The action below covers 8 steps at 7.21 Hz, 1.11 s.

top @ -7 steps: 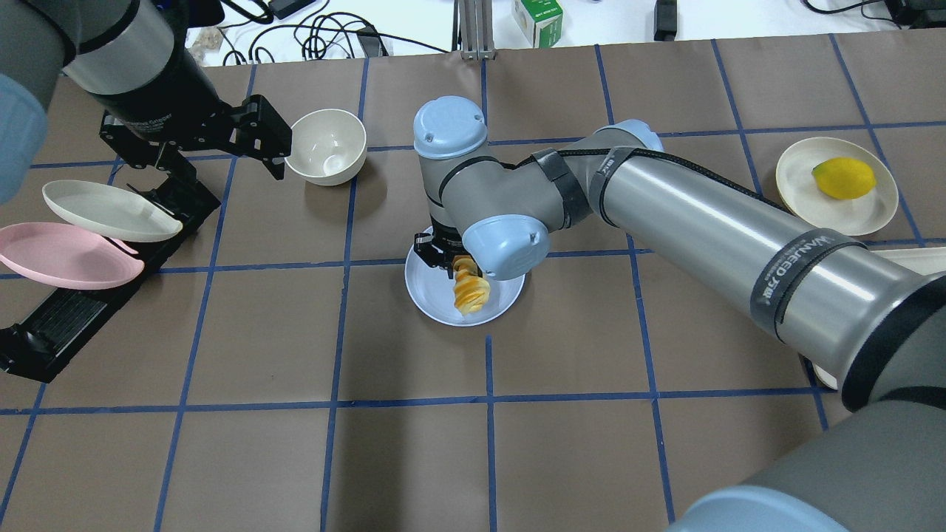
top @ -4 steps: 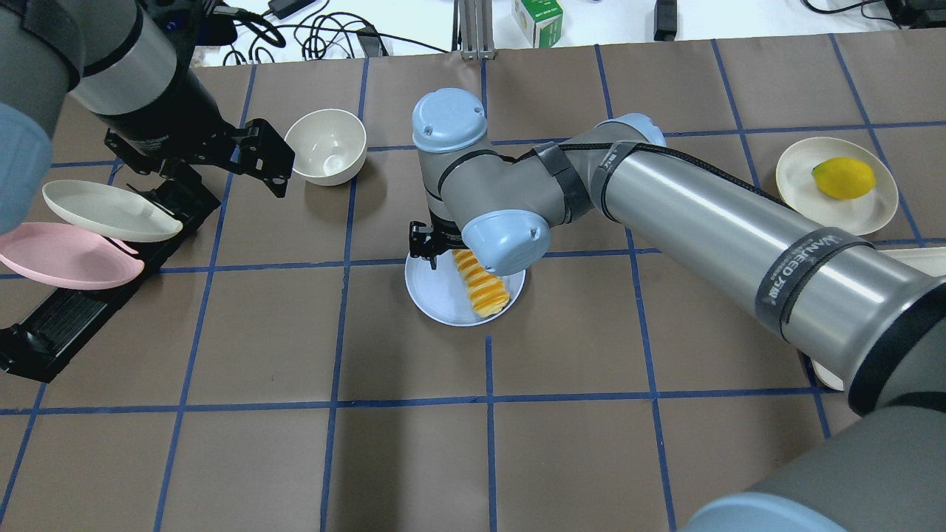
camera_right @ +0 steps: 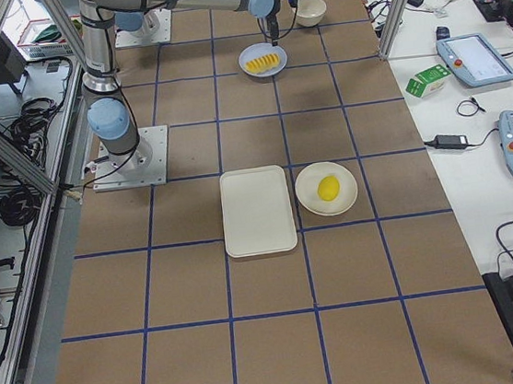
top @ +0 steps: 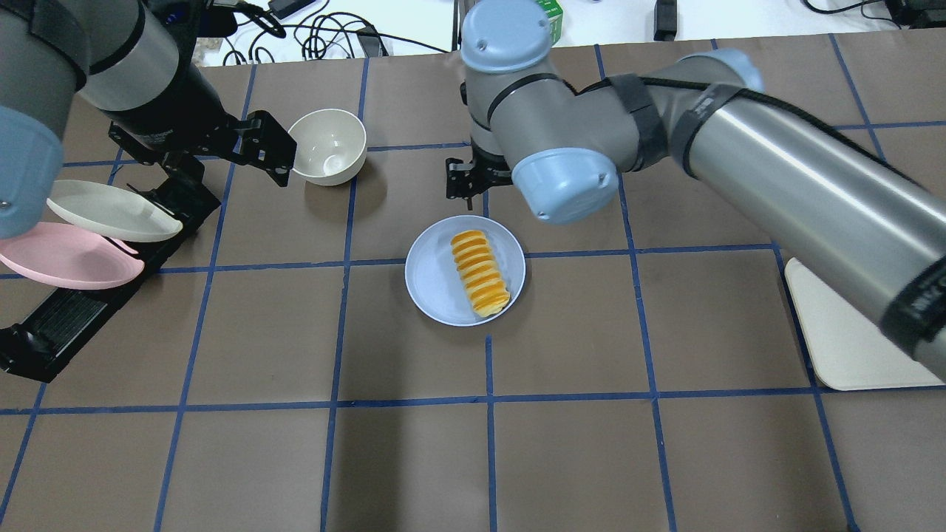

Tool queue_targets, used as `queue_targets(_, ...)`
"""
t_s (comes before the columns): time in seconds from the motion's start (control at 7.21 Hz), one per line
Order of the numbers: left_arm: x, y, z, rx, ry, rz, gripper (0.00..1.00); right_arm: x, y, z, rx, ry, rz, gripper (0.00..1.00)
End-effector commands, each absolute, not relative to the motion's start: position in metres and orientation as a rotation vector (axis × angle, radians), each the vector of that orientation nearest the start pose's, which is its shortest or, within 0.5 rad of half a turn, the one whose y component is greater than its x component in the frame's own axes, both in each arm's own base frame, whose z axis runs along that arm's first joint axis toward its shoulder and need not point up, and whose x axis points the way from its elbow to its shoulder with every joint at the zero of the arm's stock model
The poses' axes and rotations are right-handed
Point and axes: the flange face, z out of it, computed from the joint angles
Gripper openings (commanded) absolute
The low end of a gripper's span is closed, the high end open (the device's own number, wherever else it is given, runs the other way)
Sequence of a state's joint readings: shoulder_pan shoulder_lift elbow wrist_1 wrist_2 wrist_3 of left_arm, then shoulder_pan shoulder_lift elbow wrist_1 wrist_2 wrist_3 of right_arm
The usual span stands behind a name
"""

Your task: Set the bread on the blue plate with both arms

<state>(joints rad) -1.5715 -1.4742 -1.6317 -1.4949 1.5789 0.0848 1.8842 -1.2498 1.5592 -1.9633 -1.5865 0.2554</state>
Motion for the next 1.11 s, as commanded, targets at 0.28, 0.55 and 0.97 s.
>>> queue_targets(0.28,-0.127,-0.486,0.545,0.112,3.126,-0.061,1.0,0.163,-0.523,0.452,0.055,3.167,0.018,1.0)
queue_targets(0.55,-0.128,-0.518,0.531,0.137,3.128,-0.151,1.0,0.15,-0.509,0.478,0.092,3.164,0.015,1.0)
queue_targets(0.97,-0.132,-0.509,0.48,0.146,3.128,-0.083,1.0,0.113,-0.511,0.483,0.219,3.139,0.077,1.0)
